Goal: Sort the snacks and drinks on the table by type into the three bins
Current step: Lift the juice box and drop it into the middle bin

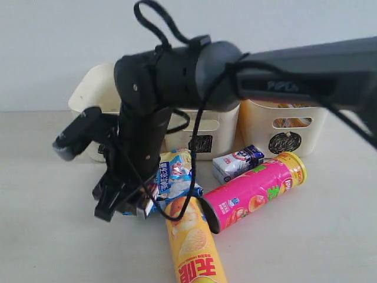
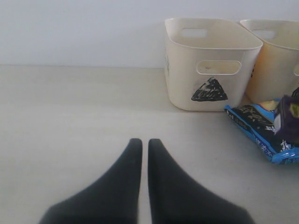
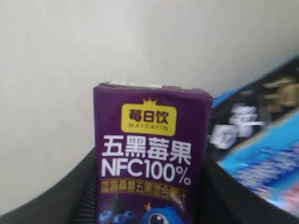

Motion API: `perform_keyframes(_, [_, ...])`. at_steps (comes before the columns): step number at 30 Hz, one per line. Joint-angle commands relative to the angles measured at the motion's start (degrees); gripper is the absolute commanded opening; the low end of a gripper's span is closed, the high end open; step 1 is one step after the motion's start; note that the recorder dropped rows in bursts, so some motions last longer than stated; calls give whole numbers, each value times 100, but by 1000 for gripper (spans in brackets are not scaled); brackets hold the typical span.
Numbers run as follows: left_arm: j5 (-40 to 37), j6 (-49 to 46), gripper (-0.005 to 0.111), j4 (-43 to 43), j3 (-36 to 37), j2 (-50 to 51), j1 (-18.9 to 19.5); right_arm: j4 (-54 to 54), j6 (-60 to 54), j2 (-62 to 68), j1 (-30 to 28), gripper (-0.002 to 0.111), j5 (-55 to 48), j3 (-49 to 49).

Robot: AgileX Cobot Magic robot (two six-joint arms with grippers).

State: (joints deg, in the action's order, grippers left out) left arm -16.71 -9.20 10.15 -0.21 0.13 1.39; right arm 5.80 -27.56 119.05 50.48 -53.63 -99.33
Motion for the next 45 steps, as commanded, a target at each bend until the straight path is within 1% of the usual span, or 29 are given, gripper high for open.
perform_keyframes(1, [42,-29,4,-8,21,-13,-30,-718,324,-652,-149,0,381,-22])
perform_keyframes(5, [42,-29,4,-8,21,-13,-30,-1277,889,-1014,-544,0,994,-22])
perform_keyframes(13, [42,-29,4,-8,21,-13,-30,-1278,1276,-1101,-1548,0,2452,-22])
perform_keyframes(18, [42,-29,4,-8,21,-13,-30,-1278,1766,-987,-2059,0,3619,-22])
perform_keyframes(21, [42,-29,4,-8,21,-13,-30,-1278,1910,-826,-2224,0,4144,-22])
perform_keyframes(24, [42,-29,4,-8,21,-13,-30,-1278,1910,-629,-2286,0,4425,-22])
perform_keyframes(31, [42,-29,4,-8,21,-13,-30,-1278,1910,-123,-2325,1,4747,-22])
perform_keyframes(33, [42,-29,4,-8,21,-13,-30,-1278,1910,-5,-2338,6,4779,-22])
perform_keyframes(34, [42,-29,4,-8,21,-13,-30,-1278,1910,40,-2348,10,4799,-22])
perform_keyframes(35, [42,-29,4,-8,21,-13,-30,-1266,1932,98,-2348,17,4802,-22])
perform_keyframes(37, [42,-29,4,-8,21,-13,-30,-1266,1960,177,-2348,31,4819,-22])
perform_keyframes(40, [42,-29,4,-8,21,-13,-30,-1253,1960,269,-2348,59,4834,-22])
perform_keyframes(42, [42,-29,4,-8,21,-13,-30,-1253,1960,267,-2348,73,4866,-22])
perform_keyframes(43, [42,-29,4,-8,21,-13,-30,-1253,1960,267,-2348,76,4866,-22])
perform_keyframes(45, [42,-29,4,-8,21,-13,-30,-1253,1960,226,-2361,77,4866,-22])
